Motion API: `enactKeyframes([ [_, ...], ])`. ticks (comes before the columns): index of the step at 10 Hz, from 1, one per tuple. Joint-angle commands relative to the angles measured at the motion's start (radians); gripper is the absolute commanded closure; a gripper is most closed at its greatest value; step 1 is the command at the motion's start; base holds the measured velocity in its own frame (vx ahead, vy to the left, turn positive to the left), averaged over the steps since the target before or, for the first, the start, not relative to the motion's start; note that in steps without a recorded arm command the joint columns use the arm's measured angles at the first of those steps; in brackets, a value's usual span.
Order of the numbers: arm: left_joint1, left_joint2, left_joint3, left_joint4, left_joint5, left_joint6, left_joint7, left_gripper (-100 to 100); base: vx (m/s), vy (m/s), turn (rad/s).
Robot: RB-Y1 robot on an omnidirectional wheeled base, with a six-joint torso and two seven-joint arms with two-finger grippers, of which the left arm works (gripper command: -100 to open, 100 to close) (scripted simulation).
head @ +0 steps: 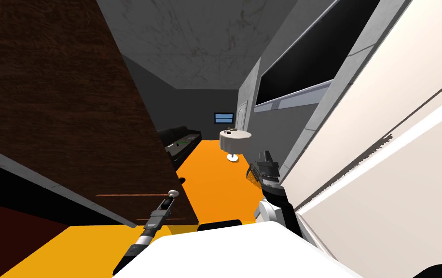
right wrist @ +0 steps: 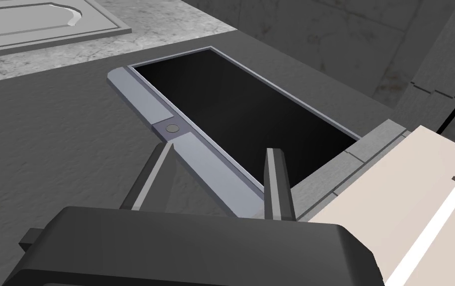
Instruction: Pull the door open
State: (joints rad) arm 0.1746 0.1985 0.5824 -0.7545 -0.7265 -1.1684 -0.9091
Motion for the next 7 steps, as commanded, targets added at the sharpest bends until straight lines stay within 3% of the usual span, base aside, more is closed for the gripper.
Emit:
enactKeyframes([
  [1, 0.002, -0.003, -0.002, 0.001, -0.001, -0.002, 0.001, 100, -0.014, 0.001, -0.001],
  [3, 0.002, -0.003, -0.002, 0.001, -0.001, -0.002, 0.001, 100, -0.004, 0.0, 0.003],
  [7, -0.001, 0.003, -0.019, -0.001, 0.04, 0.01, 0.084, 100, -0.031, 0.016, -0.049],
])
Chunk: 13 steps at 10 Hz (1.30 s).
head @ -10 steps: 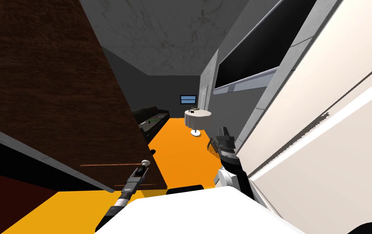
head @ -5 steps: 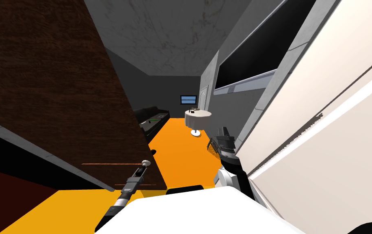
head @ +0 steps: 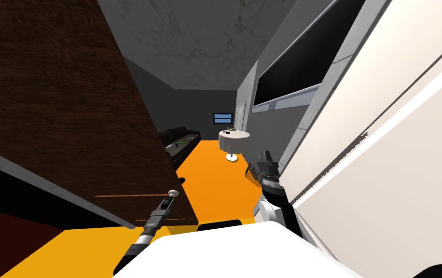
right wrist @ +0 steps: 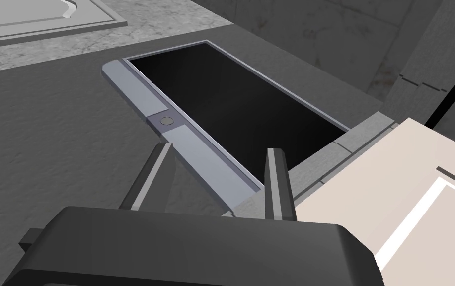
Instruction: Pull the door open
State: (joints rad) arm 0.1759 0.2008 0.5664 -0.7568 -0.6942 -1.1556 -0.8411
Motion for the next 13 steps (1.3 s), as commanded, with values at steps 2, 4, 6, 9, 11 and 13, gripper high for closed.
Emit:
enactKeyframes([
  [2, -0.003, 0.002, -0.014, 0.001, 0.031, 0.003, 0.062, 100, -0.043, 0.018, -0.071],
  [4, -0.005, 0.004, -0.027, -0.001, 0.059, 0.01, 0.116, 100, -0.048, 0.025, -0.073],
  [6, -0.006, 0.006, -0.035, -0.002, 0.076, 0.014, 0.149, 100, -0.05, 0.024, -0.064],
  [9, -0.009, 0.01, -0.06, -0.004, 0.129, 0.026, 0.24, 100, -0.046, 0.023, -0.076],
  [11, -0.01, 0.011, -0.07, -0.005, 0.15, 0.031, 0.286, 100, -0.043, 0.018, -0.053],
  [13, -0.011, 0.013, -0.08, -0.006, 0.17, 0.036, 0.324, 100, -0.064, 0.026, -0.084],
])
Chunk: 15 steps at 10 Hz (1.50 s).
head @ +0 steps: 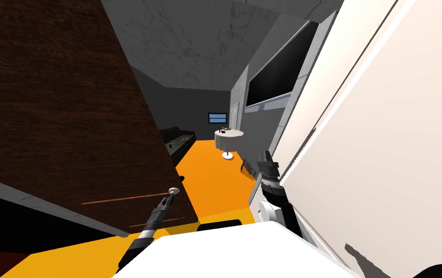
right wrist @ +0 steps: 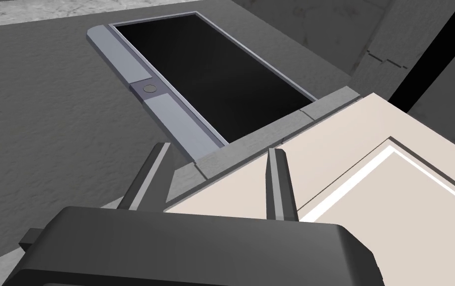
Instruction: Pull the door open
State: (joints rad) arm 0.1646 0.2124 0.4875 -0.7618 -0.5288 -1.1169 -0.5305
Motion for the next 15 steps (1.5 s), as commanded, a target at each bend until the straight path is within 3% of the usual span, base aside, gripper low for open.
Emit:
enactKeyframes([
  [1, -0.001, 0.003, -0.01, -0.002, 0.026, 0.002, 0.05, 100, -0.053, 0.017, -0.069],
  [2, -0.003, 0.004, -0.021, -0.003, 0.048, 0.007, 0.075, 100, -0.071, 0.025, -0.105],
  [3, -0.003, 0.004, -0.021, -0.003, 0.048, 0.007, 0.089, 100, -0.05, 0.027, -0.047],
  [4, -0.004, 0.006, -0.032, -0.004, 0.072, 0.013, 0.125, 100, -0.055, 0.032, -0.072],
  [5, -0.004, 0.006, -0.032, -0.004, 0.072, 0.013, 0.129, 100, -0.044, 0.022, -0.053],
  [7, -0.007, 0.01, -0.055, -0.006, 0.121, 0.025, 0.194, 100, -0.058, 0.031, -0.102],
  [8, -0.007, 0.01, -0.055, -0.006, 0.121, 0.025, 0.209, 100, -0.057, 0.021, -0.056],
  [9, -0.008, 0.012, -0.066, -0.007, 0.145, 0.03, 0.245, 100, -0.052, 0.015, -0.08],
  [10, -0.008, 0.012, -0.066, -0.007, 0.145, 0.03, 0.249, 100, -0.043, 0.021, -0.041],
  [12, -0.011, 0.016, -0.092, -0.01, 0.199, 0.043, 0.314, 100, -0.066, 0.036, -0.114],
  [13, -0.011, 0.016, -0.092, -0.01, 0.199, 0.043, 0.332, 100, -0.059, 0.037, -0.063],
  [14, -0.013, 0.018, -0.104, -0.011, 0.226, 0.049, 0.368, 100, -0.067, 0.028, -0.076],
  [15, -0.013, 0.018, -0.104, -0.011, 0.226, 0.049, 0.373, 100, -0.053, 0.018, -0.048],
])
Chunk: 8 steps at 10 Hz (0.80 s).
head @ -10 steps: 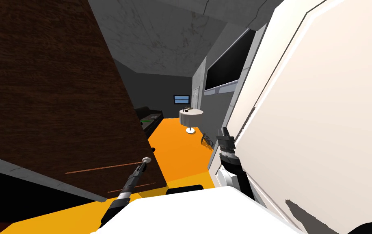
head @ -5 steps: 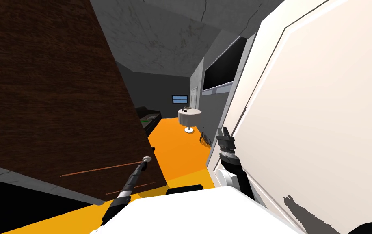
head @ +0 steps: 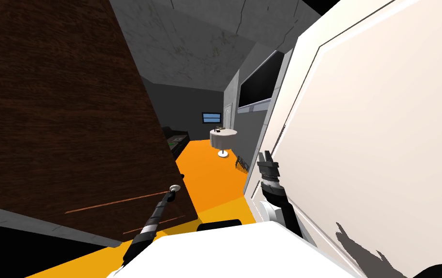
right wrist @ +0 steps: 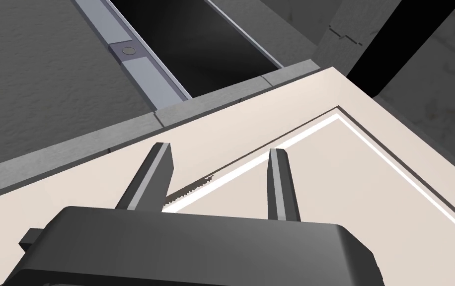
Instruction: Pull the door open
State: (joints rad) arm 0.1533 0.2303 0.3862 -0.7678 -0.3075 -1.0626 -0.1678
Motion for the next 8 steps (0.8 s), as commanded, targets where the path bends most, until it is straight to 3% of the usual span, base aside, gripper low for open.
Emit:
enactKeyframes([
  [1, -0.003, 0.002, -0.015, -0.006, 0.031, 0.001, 0.05, 100, -0.05, 0.018, -0.086],
  [2, -0.005, 0.004, -0.028, -0.008, 0.059, 0.008, 0.077, 100, -0.08, 0.029, -0.124],
  [3, -0.005, 0.004, -0.028, -0.008, 0.059, 0.008, 0.092, 100, -0.069, 0.031, -0.07],
  [4, -0.007, 0.006, -0.042, -0.009, 0.088, 0.015, 0.128, 100, -0.076, 0.034, -0.104],
  [5, -0.007, 0.006, -0.042, -0.009, 0.088, 0.015, 0.133, 100, -0.055, 0.025, -0.05],
  [7, -0.01, 0.01, -0.069, -0.012, 0.145, 0.028, 0.198, 100, -0.069, 0.027, -0.108],
  [8, -0.01, 0.01, -0.069, -0.012, 0.145, 0.028, 0.216, 100, -0.063, 0.03, -0.06],
])
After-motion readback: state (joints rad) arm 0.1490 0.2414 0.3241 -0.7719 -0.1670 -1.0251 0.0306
